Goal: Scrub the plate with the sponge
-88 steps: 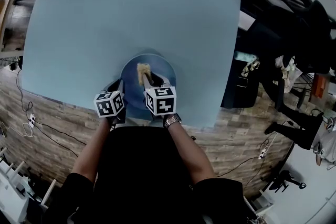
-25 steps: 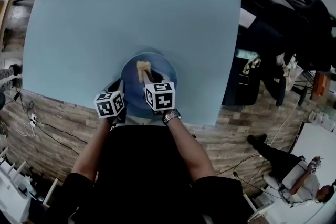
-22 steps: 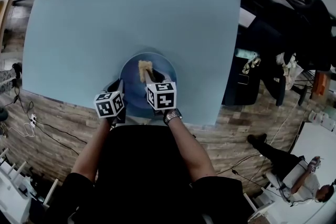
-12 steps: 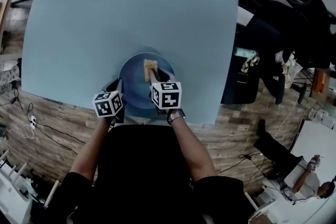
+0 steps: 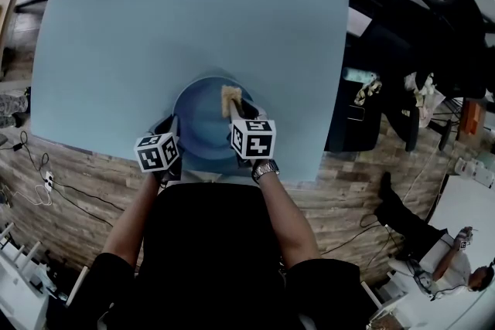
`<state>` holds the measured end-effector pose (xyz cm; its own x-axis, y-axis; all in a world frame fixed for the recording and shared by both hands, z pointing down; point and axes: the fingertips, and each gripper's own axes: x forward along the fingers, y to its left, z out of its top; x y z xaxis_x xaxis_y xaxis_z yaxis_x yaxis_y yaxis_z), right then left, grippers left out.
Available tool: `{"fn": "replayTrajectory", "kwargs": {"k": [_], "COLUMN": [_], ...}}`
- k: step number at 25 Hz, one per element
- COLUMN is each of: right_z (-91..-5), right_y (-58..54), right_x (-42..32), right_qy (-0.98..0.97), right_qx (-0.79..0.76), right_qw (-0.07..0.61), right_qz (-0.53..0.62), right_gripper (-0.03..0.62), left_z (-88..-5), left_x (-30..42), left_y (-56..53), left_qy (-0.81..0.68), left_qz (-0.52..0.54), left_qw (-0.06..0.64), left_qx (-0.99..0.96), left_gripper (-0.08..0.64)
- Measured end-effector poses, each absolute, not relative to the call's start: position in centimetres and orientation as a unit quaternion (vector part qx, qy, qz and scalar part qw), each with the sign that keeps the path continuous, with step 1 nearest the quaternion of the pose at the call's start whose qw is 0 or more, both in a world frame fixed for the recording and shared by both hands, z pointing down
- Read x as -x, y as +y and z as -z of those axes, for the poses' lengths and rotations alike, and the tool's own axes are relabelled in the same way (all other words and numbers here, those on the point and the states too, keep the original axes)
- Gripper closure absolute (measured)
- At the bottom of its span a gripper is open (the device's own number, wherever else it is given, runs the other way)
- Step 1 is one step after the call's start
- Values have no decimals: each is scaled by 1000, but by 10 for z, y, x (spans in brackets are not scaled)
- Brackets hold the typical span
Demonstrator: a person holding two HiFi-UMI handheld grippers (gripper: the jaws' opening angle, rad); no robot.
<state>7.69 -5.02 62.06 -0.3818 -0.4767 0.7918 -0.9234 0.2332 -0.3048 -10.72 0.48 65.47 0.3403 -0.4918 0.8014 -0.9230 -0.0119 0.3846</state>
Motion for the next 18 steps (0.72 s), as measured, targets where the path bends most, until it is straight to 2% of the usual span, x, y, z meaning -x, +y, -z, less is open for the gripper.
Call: {"fn": "replayTrajectory", "kwargs": {"k": [18], "right_z": [-612], "right_y": [-42], "right_x": [-105], "right_qy": [-730], "right_qx": [-490], "right_qw": [297], "right_qz": [-372], "right_gripper": [520], "left_z": [-656], "left_x": [108], "left_y": [4], "left_qy": [-528], "left_qz": [-229], "left_qw": [463], "left_qx": [-674], "left_gripper": [549]}}
